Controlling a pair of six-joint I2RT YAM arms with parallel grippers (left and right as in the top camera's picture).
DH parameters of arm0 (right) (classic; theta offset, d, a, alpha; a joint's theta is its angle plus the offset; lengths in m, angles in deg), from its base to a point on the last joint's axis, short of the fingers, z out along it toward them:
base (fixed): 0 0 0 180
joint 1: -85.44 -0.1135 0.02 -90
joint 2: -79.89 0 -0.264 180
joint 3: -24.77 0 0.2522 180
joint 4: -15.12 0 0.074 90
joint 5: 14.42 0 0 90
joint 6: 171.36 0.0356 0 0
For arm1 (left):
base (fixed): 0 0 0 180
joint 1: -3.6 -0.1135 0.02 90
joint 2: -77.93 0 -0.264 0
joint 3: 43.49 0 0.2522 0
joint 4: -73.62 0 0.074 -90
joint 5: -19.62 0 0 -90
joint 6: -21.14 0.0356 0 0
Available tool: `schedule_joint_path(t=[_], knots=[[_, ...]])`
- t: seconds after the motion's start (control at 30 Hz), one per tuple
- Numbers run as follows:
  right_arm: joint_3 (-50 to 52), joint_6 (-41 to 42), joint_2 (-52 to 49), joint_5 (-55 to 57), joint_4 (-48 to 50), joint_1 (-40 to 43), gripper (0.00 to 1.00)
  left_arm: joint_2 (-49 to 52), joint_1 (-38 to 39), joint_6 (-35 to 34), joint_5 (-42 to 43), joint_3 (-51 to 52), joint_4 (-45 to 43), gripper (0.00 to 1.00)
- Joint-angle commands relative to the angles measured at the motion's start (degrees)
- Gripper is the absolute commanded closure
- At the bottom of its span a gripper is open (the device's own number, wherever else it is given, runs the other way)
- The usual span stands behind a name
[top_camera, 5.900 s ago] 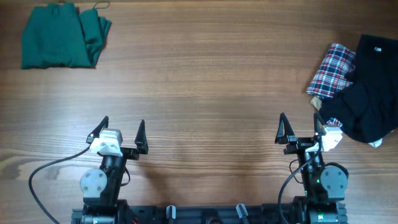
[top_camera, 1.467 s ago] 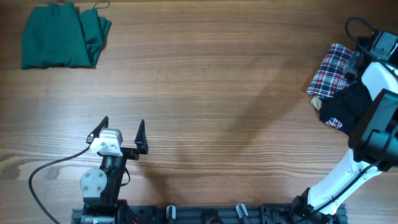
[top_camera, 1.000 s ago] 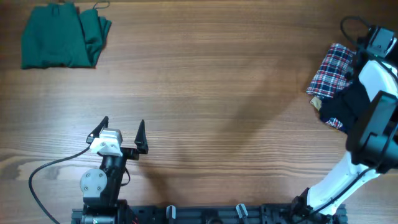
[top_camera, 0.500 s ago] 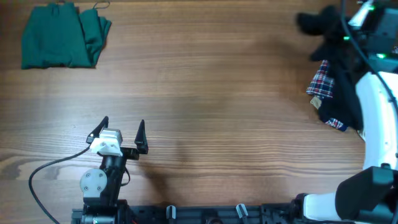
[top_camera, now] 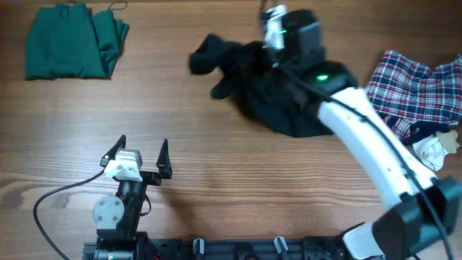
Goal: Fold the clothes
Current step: 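Drag the black polo shirt leftward to the table center with the right gripper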
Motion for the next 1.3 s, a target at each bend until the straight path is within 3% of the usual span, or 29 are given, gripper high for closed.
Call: schedule_joint_path(t=[0.0, 0.03, 0.07, 0.1, 0.13, 0.17, 0.37, 0.6, 0.73, 1.0, 1.07, 1.27], knots=[[-0.70, 7.39, -6.12, -1.29, 3.10, -5.25, 0.82, -0.39, 0.26, -0.55, -0.57, 0.28, 0.26, 0.00], [-0.70, 8.74, -7.61, -1.27, 4.20, -6.82, 0.72, -0.39, 0.26, -0.55, -0.57, 0.28, 0.26, 0.00], [-0.70, 9.11, -9.01, -1.31, 5.60, -8.33, 0.50, -0.39, 0.26, -0.55, -0.57, 0.28, 0.26, 0.00], [-0.70, 9.11, -9.88, -1.29, 6.64, -9.31, 0.37, -0.39, 0.26, -0.55, -0.57, 0.28, 0.26, 0.00], [-0.70, 9.14, -10.58, -1.29, 7.72, -10.25, 0.26, -0.39, 0.26, -0.55, -0.57, 0.28, 0.26, 0.00], [-0.70, 9.09, -10.95, -1.22, 8.74, -11.17, 0.23, -0.39, 0.26, -0.55, -0.57, 0.28, 0.26, 0.00], [-0.76, 5.92, -10.49, -0.79, 11.87, -10.08, 0.21, -0.39, 0.26, -0.55, -0.57, 0.28, 0.26, 0.00], [-0.76, -1.95, -8.31, 3.34, 0.02, 2.82, 0.27, -0.39, 0.26, -0.55, -0.57, 0.28, 0.26, 0.00], [-0.76, -3.96, -8.31, 14.82, -13.49, 11.41, 0.22, -0.39, 0.26, -0.55, -0.57, 0.28, 0.26, 0.00], [-0.74, -4.76, -8.31, 26.77, -33.29, 23.78, 0.05, -0.39, 0.26, -0.55, -0.57, 0.28, 0.26, 0.00], [-0.70, -4.81, -8.33, 28.46, -34.53, 26.56, 0.01, -0.39, 0.26, -0.55, -0.57, 0.28, 0.26, 0.00], [-0.70, -6.84, -8.35, 26.53, -34.58, 31.71, 0.00, -0.39, 0.26, -0.55, -0.57, 0.28, 0.26, 0.00]])
